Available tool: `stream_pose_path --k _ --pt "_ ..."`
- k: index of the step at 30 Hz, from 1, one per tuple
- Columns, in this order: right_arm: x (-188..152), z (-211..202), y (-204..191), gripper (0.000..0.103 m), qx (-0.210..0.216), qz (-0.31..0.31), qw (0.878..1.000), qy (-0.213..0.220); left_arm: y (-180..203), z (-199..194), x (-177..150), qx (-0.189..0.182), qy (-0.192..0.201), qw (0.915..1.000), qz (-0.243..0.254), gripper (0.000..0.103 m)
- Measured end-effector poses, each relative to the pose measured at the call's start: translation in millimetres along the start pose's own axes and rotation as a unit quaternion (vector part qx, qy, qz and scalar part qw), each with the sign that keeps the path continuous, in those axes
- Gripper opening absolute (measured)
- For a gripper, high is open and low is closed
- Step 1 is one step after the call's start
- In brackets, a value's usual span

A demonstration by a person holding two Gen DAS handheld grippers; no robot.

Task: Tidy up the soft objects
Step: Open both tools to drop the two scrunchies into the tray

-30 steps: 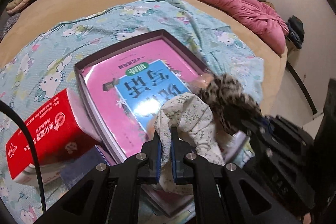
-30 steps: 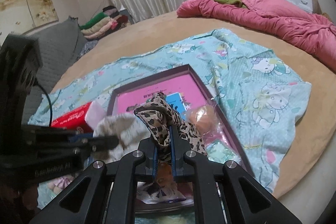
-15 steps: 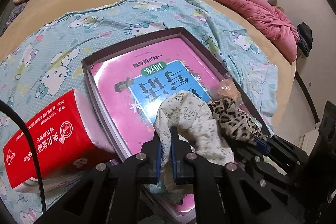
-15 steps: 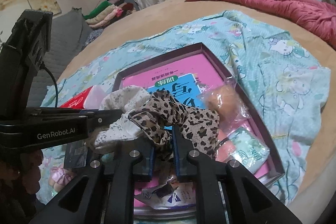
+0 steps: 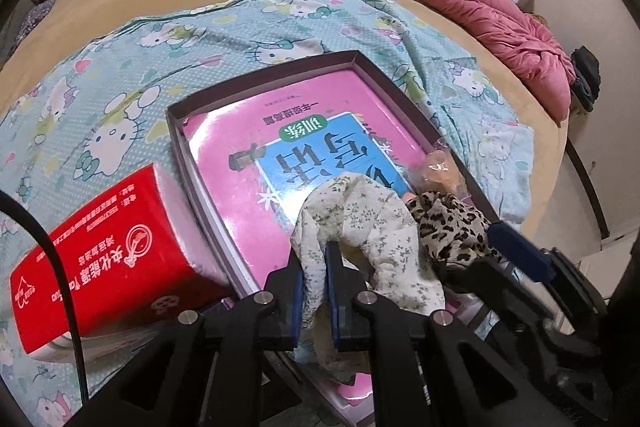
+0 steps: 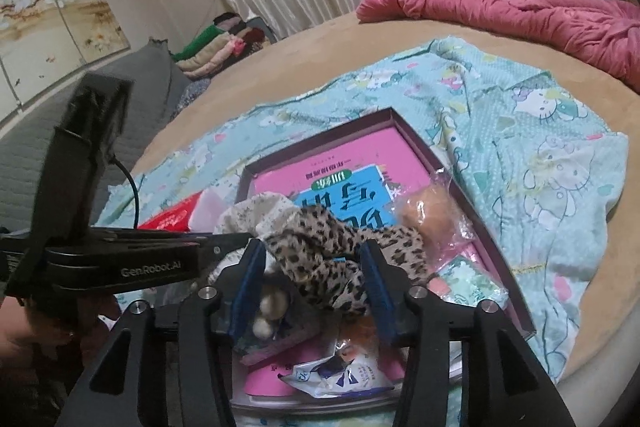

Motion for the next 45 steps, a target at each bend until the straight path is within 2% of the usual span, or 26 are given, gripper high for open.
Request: stream_pose_path --k 5,10,17,22,25,45 --pt "5.3 -6.7 3.2 0.058 0.001 0.011 1.0 0.011 0.0 -3.2 -0.9 0.006 -0.001 1.0 0.002 0.022" --pt "9.1 -8.9 6.1 0.06 -0.006 0.014 1.0 0.018 3.7 -9.9 0.9 0.006 0.008 0.9999 0.007 0.037" --pt "10.5 -10.9 8.1 0.063 -0.016 0.015 1.0 0.021 3.6 -12.3 1.1 0.01 0.008 0.9999 0.007 0.04" --pt "10.5 -10.9 10.6 0.064 -0.025 0.015 0.999 0.022 3.8 -19.6 1.7 0.016 0.018 0.9997 0.008 0.047" --pt "10.7 -11.3 13.7 0.074 -0.035 0.017 0.999 0.025 5.1 -25.7 3.3 0.018 0.026 0.9994 0.011 0.051" --pt "12.5 -18.2 15.7 0.076 -0.058 0.02 0.998 0.033 8.1 -51.9 3.8 0.031 0.051 0.9981 0.018 0.069"
Point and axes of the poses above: each gripper's, at about its wrist camera, not at the fingertips, and z roughly the way its jaws point, y to its right, x to its top, the point moved 9 cm from there along z, roughly the way its jaws point, and after that the axes turned 15 degrees about z, right-handed, at the moved point
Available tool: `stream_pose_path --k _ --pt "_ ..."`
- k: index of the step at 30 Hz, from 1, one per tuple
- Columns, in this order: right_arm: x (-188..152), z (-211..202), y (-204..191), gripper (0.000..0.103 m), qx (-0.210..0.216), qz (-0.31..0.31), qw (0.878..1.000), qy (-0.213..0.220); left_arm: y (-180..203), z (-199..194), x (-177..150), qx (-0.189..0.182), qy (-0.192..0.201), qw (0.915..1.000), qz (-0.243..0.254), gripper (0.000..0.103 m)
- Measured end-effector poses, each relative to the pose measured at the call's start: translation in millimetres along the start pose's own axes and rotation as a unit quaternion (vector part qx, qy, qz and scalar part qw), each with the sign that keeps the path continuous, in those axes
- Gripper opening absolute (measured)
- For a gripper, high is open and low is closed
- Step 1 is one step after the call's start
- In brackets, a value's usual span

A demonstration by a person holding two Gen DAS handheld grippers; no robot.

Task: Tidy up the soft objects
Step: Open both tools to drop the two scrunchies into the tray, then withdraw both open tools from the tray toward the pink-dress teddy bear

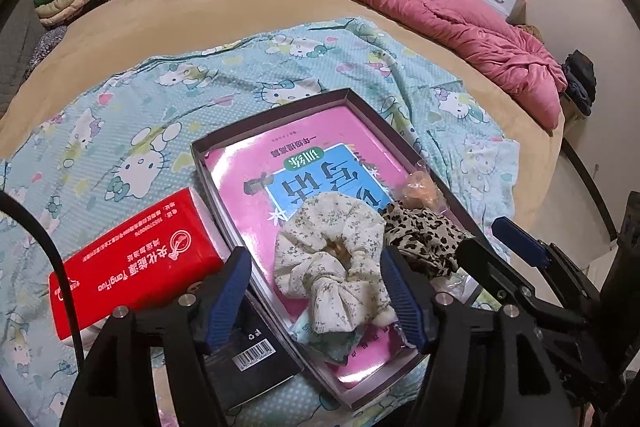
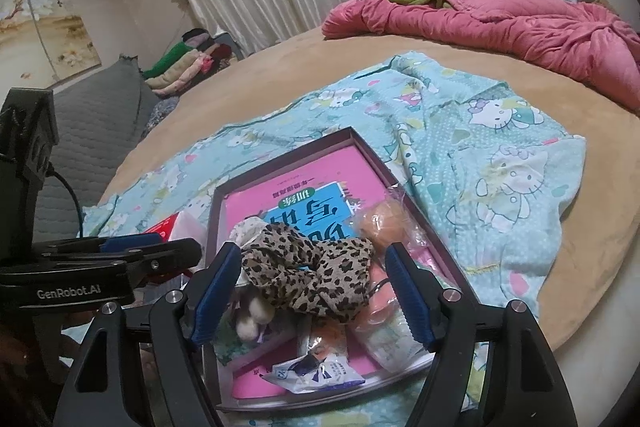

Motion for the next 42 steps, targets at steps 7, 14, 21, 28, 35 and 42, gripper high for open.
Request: stream_pose_path --k 7,14,21,28,35,42 --pt "1.0 -4.0 3.5 0.076 -0.014 0.003 1.0 0.005 -4.0 -10.0 -3.2 0.007 0.009 0.9999 -0.006 0.074" --pt "0.9 -12.2 -9.2 0.076 -0.015 -0.012 1.0 0.014 -9.6 -22.2 -7.9 0.013 0.017 0.9997 -0.01 0.081" --pt "-0.1 -19.4 -28.9 0.076 -0.006 -0.023 1.0 0.018 -17.7 -39.1 -13.9 0.022 0.03 0.9992 -0.016 0.081" --pt "-6.9 -25.6 -52.0 0.076 -0.001 -0.048 0.999 0.014 -31.9 -58.4 -24.8 0.03 0.04 0.9983 -0.028 0.081" --pt "-19.5 -28.7 -75.6 0.076 0.009 -0.073 0.997 0.003 -54.7 -76.2 -42.7 0.04 0.046 0.9969 -0.05 0.081" --pt "-36.2 -31.7 -103.4 0.077 0.021 -0.105 0.994 -0.007 -91.6 -95.6 -70.0 0.053 0.051 0.9934 -0.087 0.081"
Point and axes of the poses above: each gripper's, at about its wrist camera, not at the fingertips, and z roughly the way its jaws point, y to its right, x to its top, the point moved 9 cm from there along z, roughly the way its jaws point, and after that the axes turned 15 degrees about z, right-handed, at the moved point
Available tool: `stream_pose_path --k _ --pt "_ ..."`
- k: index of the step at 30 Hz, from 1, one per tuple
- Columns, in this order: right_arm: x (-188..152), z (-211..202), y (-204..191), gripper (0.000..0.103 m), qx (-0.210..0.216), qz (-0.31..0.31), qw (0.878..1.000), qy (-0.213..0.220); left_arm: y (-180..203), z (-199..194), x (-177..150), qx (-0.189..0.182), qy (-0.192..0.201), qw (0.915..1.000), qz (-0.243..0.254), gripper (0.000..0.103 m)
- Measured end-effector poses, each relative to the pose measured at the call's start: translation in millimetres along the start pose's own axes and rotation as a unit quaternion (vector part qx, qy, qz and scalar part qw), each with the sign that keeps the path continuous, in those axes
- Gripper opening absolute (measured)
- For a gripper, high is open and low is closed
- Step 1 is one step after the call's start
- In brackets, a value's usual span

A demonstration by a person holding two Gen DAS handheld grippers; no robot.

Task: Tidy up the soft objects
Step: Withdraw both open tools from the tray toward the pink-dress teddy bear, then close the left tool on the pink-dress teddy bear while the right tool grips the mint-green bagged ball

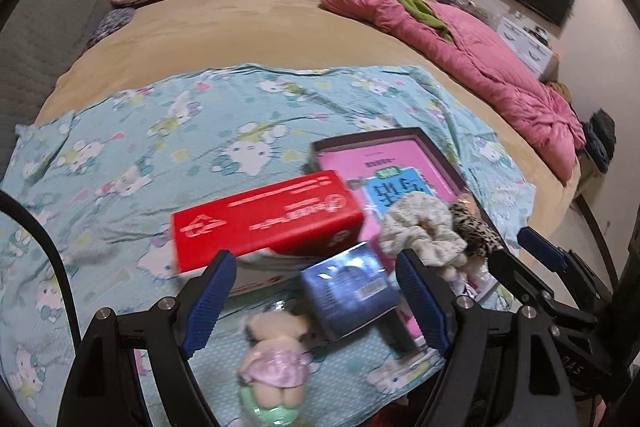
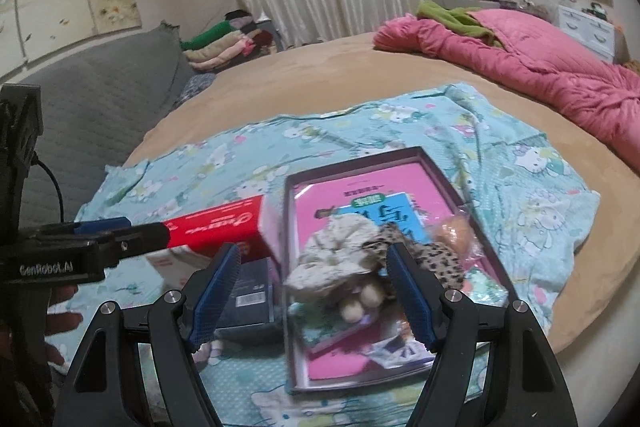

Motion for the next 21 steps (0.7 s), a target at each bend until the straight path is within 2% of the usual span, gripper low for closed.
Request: stream_pose_path --k 4,12,17,21 --pt "-7.8 0.1 -17.5 0.077 0.016 -0.007 1.0 -0.014 -24.4 -9.3 -13.4 0.009 0.001 0.9998 -0.02 0.081" --pt "-46.2 12.1 -65.8 0.077 0.055 -0.028 0.995 -0.079 -63.4 -13.1 -56.7 0.013 -0.024 0.998 -0.057 0.081" --pt "-87.1 21.9 -90.2 0.077 0.08 -0.041 0.986 -0.141 -64.9 0.8 -77.0 -0.007 -0.054 0.9966 -0.061 0.081" --pt "-121.9 28.6 -99.0 0.077 0.079 -0.067 0.976 -0.19 -53.4 19.0 -86.6 -0.019 -0.088 0.9953 -0.037 0.081"
Point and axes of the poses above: each gripper's, at about its wrist camera, not at the fingertips, and z roughly the way its jaws point, y to its right, x to its top, the point moved 9 cm from there along z, roughly the way its jaws point, and after that the axes turned 15 degrees about z, right-handed, at the moved point
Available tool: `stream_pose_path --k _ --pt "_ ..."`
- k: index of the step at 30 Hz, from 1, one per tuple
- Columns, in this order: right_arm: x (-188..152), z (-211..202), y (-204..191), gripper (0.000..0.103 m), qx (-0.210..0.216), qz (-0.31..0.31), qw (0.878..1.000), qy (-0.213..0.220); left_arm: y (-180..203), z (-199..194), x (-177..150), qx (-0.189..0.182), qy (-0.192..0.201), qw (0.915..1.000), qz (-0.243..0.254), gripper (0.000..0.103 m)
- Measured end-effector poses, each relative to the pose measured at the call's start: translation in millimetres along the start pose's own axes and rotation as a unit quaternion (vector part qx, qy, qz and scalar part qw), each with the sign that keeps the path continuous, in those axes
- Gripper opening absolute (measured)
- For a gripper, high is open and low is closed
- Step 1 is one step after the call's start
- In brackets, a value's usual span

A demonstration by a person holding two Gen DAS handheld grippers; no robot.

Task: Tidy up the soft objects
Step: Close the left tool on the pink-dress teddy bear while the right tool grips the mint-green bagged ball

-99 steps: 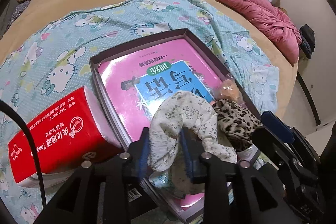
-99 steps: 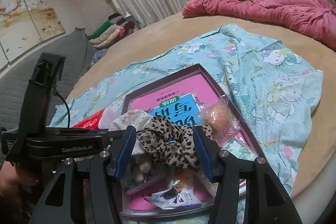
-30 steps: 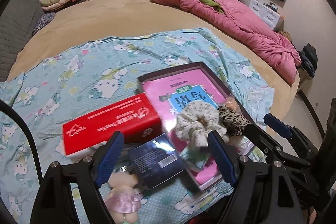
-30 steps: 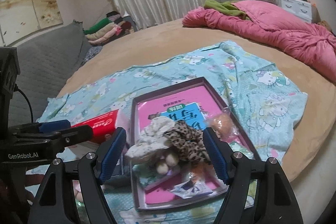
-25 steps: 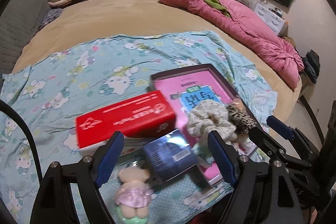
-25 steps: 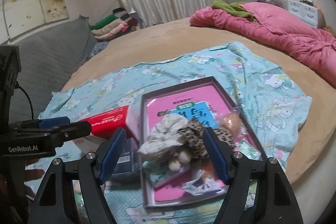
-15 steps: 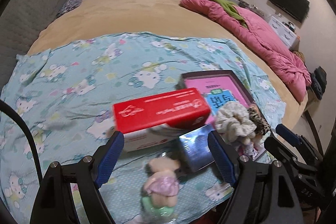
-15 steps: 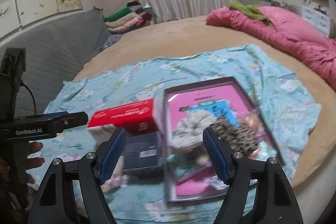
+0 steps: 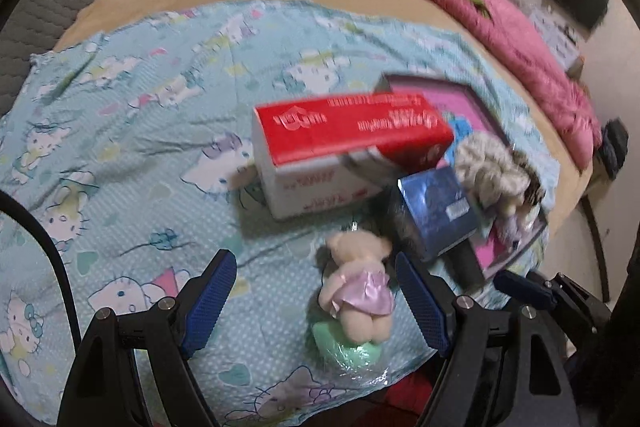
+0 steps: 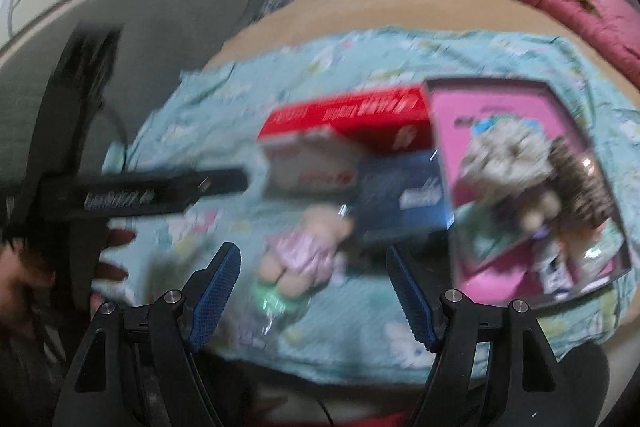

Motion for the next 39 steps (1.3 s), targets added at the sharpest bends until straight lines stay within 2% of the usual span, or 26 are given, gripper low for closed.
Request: stream_pose_path --k 7,10,14,20,25,28,30,32,35,39 --pt "-25.6 20.4 -7.4 0.077 -0.006 -0.027 0.999 -0.046 23.5 47.4 -8.9 -0.034 -0.066 0.9968 0.03 0.081" --pt "-33.0 29.1 -9.4 0.077 -0.008 -0.033 0.998 -0.059 28.0 65.4 -13.5 -0.037 -0.093 0.9943 0.038 0.081" --pt "-43.2 42.8 -15.0 0.077 -0.007 -0.046 0.996 -0.073 31.5 80.1 -18.4 -0.056 -0.109 0.9918 0.035 0.08" --pt "-49.3 70.6 -16.0 0.077 -0.015 -0.04 0.996 -0.082 30.9 91.0 -23.0 -0.082 -0.12 0.9889 0.029 0.07" --pt "-51.5 83.6 -17.5 0.077 -0.004 -0.035 0.996 -0.082 32.9 97.2 -24.9 -0.108 -0.127 0.9857 0.021 0.058" --pt "-50.5 89.2 -22.4 0.066 0.007 -0.042 0.996 -0.076 34.3 100.1 -24.1 -0.122 -0.129 0.9839 0.017 0.051" --pt "-52.4 93.6 -22.5 0.065 0.006 -0.045 0.996 -0.08 32.8 101.7 -24.3 -0.122 -0.131 0.9838 0.015 0.05" --pt "-55.3 100.9 -22.6 0.054 0.005 -0.047 0.995 -0.089 31.1 101.2 -24.0 -0.128 -0.128 0.9834 0.005 0.048" --pt "-55.2 104.8 -24.0 0.047 0.011 -0.057 0.994 -0.088 23.8 95.7 -21.7 -0.124 -0.118 0.9852 -0.005 0.046" --pt "-54.5 102.7 -25.7 0.043 0.009 -0.08 0.994 -0.079 11.8 77.9 -19.1 -0.114 -0.094 0.9886 -0.027 0.046"
Point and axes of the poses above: each gripper's, at about its wrist camera, not at the fingertips, and z roughly the way its jaws point, y to its right, x to its top, the point moved 9 cm from there along z, roughly the way its jaws point, and after that the axes turned 15 degrees about z, right-handed, at the moved point
